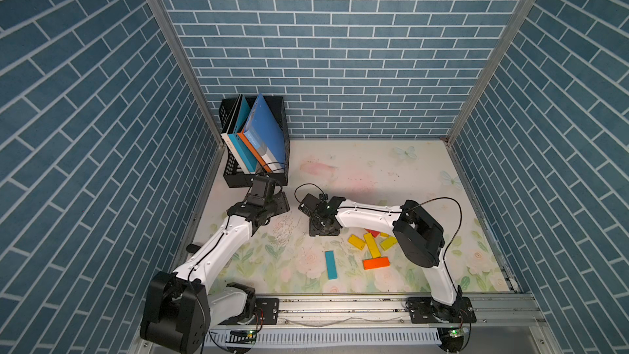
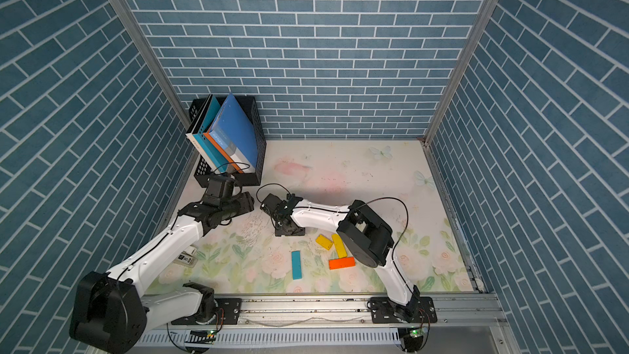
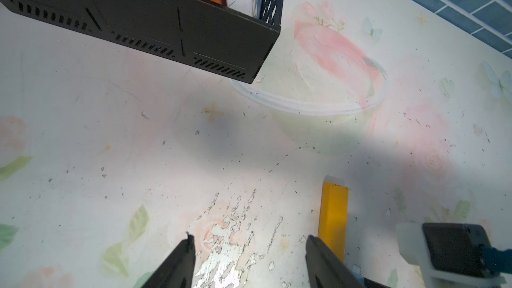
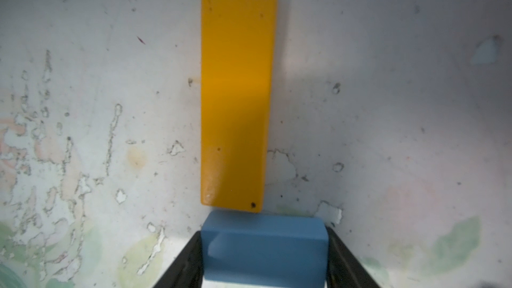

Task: Assemble the letter h with building blocks
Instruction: Assemble the building block at the center of the board.

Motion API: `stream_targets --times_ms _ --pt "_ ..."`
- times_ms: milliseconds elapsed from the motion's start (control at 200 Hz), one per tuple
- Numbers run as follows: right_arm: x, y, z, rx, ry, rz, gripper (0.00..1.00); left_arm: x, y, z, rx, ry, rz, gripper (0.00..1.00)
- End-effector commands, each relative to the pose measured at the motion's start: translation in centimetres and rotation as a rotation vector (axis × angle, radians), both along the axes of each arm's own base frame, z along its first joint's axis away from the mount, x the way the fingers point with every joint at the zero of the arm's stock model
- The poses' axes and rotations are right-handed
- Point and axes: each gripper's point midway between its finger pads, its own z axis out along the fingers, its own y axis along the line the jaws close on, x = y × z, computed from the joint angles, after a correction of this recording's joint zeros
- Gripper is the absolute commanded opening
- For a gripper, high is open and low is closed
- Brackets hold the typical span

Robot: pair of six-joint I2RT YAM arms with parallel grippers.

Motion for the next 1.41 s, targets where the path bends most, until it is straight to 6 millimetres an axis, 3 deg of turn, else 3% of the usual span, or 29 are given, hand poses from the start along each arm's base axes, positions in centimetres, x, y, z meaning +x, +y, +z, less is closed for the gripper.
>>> stream_targets --times_ms 0,525,670,785,1145,1275,1400 --pt "0.3 -0.3 -0.9 -0.033 0.016 -0.045 0.42 -0.3 0.4 -0.8 0.013 0.019 -0.004 0.69" --pt "0.7 -1.9 -1.3 -0.063 0.014 -0.117 0.36 -0.2 0.0 -1.3 -0.001 0.034 -0.021 0.68" --pt "0.8 -1.3 -1.6 -0.031 0.022 -0.109 0.37 -0.2 0.0 -1.5 0.002 0.038 -0.025 0.68" --pt "0.7 -0.5 -1.7 -0.017 0.036 -0.09 0.42 -0.1 0.0 -1.4 0.003 0.035 -0.023 0.68" --pt "0.9 -0.6 -0.8 -0.022 0.017 -0.087 0.89 -0.6 -0.3 -2.0 -0.018 0.049 -0.034 0.67" --pt "1.3 0.0 0.9 -0.011 -0.025 -0.056 0.92 -0.9 -0.6 -2.4 -0.038 0.058 -0.034 0.66" --pt "2.2 0.7 4.6 0.019 -0.11 -0.014 0.94 -1.1 -0.6 -2.4 -0.048 0.057 -0.033 0.66"
